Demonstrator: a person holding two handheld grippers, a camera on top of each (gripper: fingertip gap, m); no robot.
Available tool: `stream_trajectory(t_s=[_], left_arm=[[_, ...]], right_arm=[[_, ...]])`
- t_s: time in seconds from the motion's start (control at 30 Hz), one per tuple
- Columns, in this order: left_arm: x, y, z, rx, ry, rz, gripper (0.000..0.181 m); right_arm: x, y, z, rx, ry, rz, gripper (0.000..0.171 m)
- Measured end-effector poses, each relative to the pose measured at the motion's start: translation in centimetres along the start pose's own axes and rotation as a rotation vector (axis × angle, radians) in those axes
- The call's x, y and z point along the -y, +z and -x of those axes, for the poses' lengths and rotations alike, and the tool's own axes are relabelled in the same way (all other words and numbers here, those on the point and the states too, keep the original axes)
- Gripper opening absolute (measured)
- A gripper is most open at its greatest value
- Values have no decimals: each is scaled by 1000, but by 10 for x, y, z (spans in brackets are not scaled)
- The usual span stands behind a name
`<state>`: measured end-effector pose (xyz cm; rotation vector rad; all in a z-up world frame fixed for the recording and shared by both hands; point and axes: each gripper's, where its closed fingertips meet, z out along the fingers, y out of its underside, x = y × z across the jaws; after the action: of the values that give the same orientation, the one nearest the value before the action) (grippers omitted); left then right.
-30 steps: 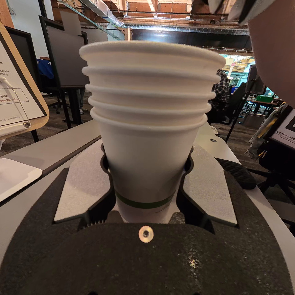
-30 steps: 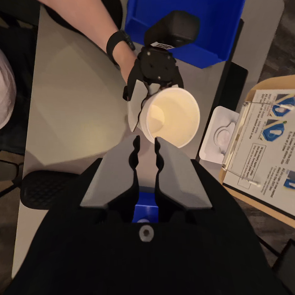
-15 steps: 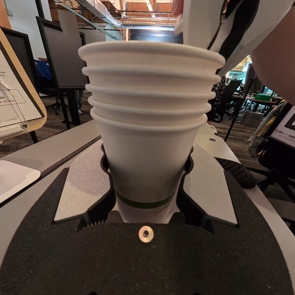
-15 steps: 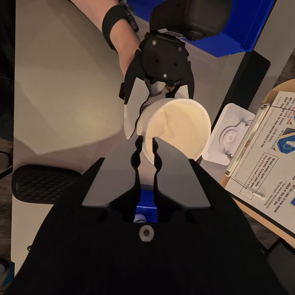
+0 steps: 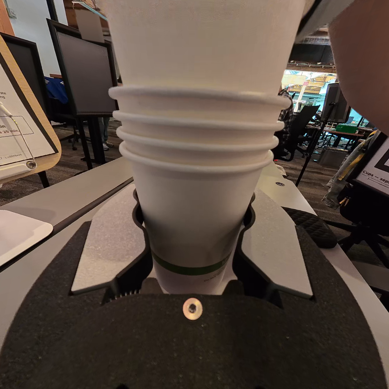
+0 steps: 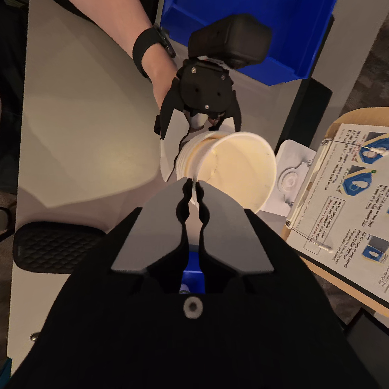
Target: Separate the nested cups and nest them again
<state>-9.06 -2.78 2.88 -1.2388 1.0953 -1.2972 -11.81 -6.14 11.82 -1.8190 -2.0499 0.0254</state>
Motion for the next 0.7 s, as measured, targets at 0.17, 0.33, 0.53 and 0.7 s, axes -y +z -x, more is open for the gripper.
stream_trajectory(t_s=[0.17, 0.33, 0.53, 0.7], left_arm=[[-2, 0, 1, 0, -5, 4, 96], [-3, 0, 2, 1, -9, 9, 96], [0, 0, 0, -12, -29, -10, 96], [0, 0, 0, -9, -23, -9, 96]], right_arm=[[1, -33, -13, -79, 25, -43, 3], [-8, -72, -25, -160, 78, -74, 3], [-31, -114, -32, -240, 162, -71, 3], [-61, -141, -38, -296, 250, -46, 3]])
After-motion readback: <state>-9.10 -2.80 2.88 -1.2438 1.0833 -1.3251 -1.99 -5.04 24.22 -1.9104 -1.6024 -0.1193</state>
